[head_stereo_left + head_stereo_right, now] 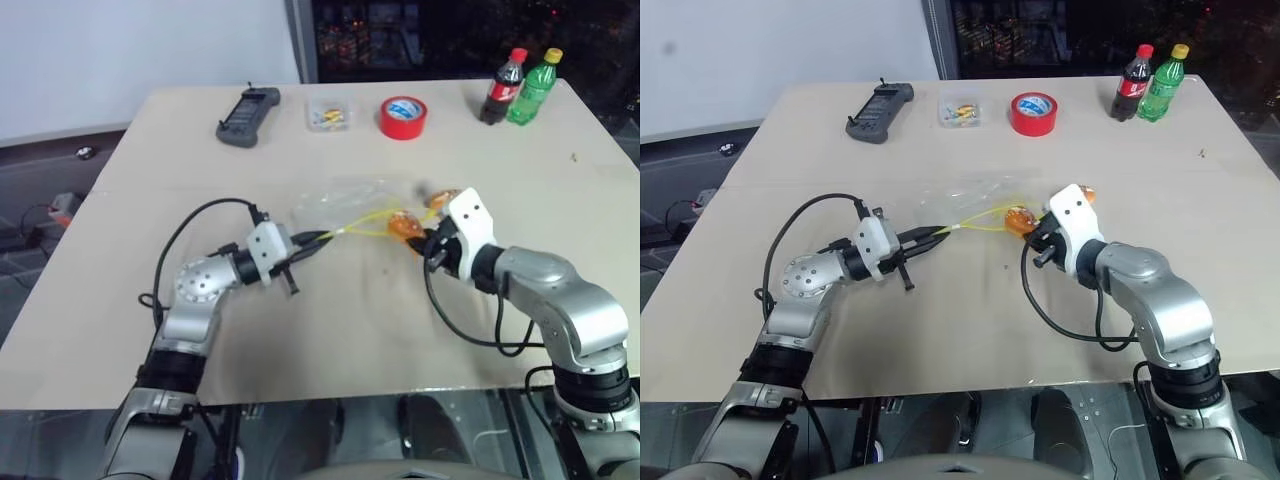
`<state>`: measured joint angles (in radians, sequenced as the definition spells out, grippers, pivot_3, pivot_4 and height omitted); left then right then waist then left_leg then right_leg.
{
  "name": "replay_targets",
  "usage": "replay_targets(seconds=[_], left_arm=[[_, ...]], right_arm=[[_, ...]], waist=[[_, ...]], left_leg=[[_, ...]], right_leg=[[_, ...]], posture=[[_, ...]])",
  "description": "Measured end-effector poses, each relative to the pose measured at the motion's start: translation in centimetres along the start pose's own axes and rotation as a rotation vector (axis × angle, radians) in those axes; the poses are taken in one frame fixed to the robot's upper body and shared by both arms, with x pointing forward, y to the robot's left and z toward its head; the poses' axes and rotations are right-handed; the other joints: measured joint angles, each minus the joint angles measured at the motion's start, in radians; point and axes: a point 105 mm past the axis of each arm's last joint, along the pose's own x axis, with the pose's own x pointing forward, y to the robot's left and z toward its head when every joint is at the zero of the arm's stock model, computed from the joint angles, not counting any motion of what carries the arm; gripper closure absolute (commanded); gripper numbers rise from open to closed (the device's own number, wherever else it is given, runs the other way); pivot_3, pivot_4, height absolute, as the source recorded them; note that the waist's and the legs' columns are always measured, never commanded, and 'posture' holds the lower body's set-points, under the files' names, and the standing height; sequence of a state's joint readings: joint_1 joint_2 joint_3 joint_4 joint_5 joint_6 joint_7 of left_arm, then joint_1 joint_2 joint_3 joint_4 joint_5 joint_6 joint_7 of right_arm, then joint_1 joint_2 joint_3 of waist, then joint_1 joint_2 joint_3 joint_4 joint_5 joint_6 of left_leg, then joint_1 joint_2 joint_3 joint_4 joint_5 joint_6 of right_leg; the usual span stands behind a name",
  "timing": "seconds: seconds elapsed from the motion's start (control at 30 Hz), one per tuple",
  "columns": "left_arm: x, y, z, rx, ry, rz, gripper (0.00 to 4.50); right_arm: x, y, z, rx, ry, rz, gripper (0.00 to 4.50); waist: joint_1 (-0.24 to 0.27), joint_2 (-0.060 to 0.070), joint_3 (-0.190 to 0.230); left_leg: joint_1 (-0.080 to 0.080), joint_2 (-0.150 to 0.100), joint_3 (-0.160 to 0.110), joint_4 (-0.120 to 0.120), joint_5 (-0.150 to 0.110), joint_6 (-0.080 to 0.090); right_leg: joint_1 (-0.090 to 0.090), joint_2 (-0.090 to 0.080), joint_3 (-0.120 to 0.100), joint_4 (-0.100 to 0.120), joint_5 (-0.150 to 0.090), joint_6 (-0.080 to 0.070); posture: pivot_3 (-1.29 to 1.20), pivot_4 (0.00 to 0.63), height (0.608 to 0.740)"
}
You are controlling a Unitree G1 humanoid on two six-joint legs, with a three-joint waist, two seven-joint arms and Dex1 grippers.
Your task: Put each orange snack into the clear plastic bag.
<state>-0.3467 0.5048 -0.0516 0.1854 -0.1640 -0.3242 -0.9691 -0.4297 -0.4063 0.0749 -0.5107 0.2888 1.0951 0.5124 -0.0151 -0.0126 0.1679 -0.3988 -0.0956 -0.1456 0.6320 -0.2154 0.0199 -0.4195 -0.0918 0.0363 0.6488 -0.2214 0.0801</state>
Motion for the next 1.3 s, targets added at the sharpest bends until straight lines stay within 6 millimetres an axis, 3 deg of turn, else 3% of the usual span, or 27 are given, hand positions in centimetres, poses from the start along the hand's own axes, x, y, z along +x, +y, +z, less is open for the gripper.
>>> replay_targets(seconds=[0.23,0.47,0.6,0.77,0.87,1.0,1.13,1.23,1.3], left_arm=[[-0.5,-2.3,-0.5,0.039,0.021,-0.088,4.50],[-1.2,-3.7,-0.9,0.078,0.045,-0.149,4.50],[-1.8,-4.0,-0.9,0.092,0.061,-0.173,4.50],[-1.8,-3.9,-0.8,0.092,0.057,-0.167,4.50],[-1.5,-3.4,-0.4,0.068,0.033,-0.117,4.50],[-1.3,-2.4,-0.6,0.011,0.041,-0.039,4.50],[-1.2,-1.2,-1.1,-0.053,0.062,0.061,4.50],[-1.0,0.5,-1.2,-0.093,0.078,0.160,4.50],[-1.2,0.8,-1.4,-0.101,0.088,0.184,4.50]], right_arm=[[2.3,0.5,-0.4,0.072,0.034,0.042,4.02],[5.2,2.6,-1.1,0.268,0.052,0.121,4.02],[6.2,2.4,-0.2,0.473,0.001,0.136,4.02],[7.8,1.5,-0.1,0.420,-0.044,0.046,4.02],[8.8,1.3,-0.6,0.207,-0.039,-0.020,2.95],[8.8,1.2,-0.1,0.108,-0.081,-0.042,0.97],[6.8,1.8,0.8,0.038,-0.146,0.022,0.97],[3.9,2.8,1.9,-0.035,-0.201,0.136,0.97],[3.3,2.9,2.2,-0.044,-0.214,0.154,0.97]], waist=[[-0.001,0.000,0.000],[-0.002,0.001,0.000],[-0.003,0.001,0.000],[-0.007,0.001,0.000],[-0.013,0.002,0.000],[-0.023,0.002,0.000],[-0.022,0.001,0.000],[-0.022,0.002,0.001],[-0.026,0.001,0.000]], left_leg=[[0.000,0.000,0.000,0.000,0.000,0.000],[0.000,0.000,0.000,-0.002,0.000,0.000],[0.001,0.001,0.000,-0.002,0.000,0.000],[0.001,0.001,0.000,-0.003,0.000,0.000],[0.001,0.001,0.000,-0.003,0.000,0.000],[0.001,0.001,0.000,-0.003,0.000,0.000],[0.001,0.001,-0.001,-0.003,0.000,0.000],[0.001,0.001,-0.001,-0.003,0.000,0.000],[0.002,0.001,0.000,-0.003,0.000,0.000]], right_leg=[[0.000,0.000,0.000,-0.001,0.000,0.000],[0.000,0.000,0.000,-0.001,0.000,0.000],[-0.001,0.001,0.001,-0.001,0.001,-0.001],[-0.001,0.002,0.001,-0.001,0.001,-0.001],[-0.001,0.002,0.001,-0.001,0.001,-0.001],[-0.001,0.002,0.001,-0.001,0.001,-0.001],[-0.001,0.002,0.001,-0.001,0.001,-0.001],[0.000,0.002,0.000,-0.001,0.001,-0.001],[0.000,0.002,0.000,-0.001,0.001,-0.001]], posture=[[0.00,0.150,0.740],[0.00,0.150,0.740],[0.00,0.150,0.740],[0.00,0.150,0.740],[0.00,0.150,0.740],[0.00,0.150,0.740],[0.00,0.150,0.740],[0.00,0.150,0.740],[0.00,0.150,0.740]])
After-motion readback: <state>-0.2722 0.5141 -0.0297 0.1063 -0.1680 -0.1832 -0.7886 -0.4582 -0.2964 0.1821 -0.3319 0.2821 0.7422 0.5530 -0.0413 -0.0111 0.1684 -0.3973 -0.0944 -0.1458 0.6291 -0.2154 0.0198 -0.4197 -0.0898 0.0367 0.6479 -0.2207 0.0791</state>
